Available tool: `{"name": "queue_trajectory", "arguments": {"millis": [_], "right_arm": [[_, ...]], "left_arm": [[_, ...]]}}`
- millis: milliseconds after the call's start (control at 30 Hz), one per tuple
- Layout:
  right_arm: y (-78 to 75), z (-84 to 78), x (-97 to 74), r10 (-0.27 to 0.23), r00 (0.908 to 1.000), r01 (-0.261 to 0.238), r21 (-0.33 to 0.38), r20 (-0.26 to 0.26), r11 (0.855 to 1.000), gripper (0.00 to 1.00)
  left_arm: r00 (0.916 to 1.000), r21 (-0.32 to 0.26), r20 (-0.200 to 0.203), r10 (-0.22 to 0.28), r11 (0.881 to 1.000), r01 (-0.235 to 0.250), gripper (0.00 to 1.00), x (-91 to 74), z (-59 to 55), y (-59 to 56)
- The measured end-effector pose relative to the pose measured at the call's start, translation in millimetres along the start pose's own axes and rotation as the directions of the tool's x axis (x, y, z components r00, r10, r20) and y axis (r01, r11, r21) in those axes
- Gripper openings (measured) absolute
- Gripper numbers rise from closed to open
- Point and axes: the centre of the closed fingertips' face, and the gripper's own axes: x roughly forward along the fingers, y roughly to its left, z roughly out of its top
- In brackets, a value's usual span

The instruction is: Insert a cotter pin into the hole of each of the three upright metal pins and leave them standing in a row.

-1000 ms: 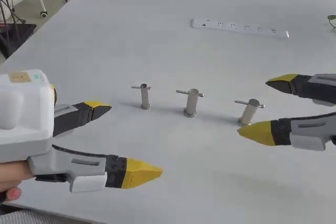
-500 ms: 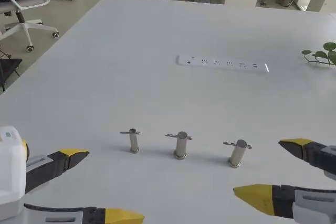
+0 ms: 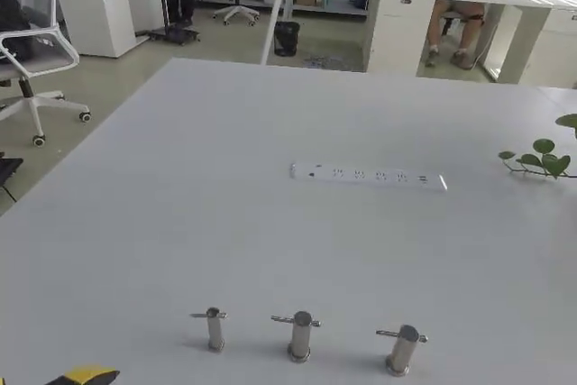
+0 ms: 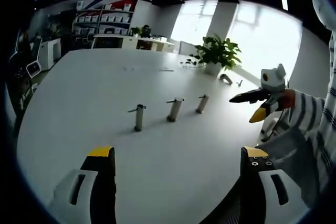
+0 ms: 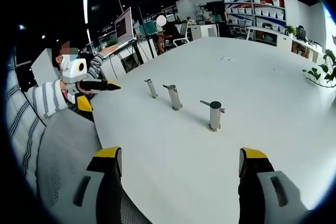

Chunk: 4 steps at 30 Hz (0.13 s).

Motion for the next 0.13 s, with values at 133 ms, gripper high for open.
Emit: {"name": "queue_trajectory", "arguments": {"millis": [133], "right_arm": [[4.6,-10.9,-0.9,0.003,0.9997,-0.003,0.016,-0.023,1.000,0.91]], "left_arm": [[1.0000,-0.001,-0.006,0.006,1.000,-0.006,0.99,-0.4,-0.3,2.8]]}}
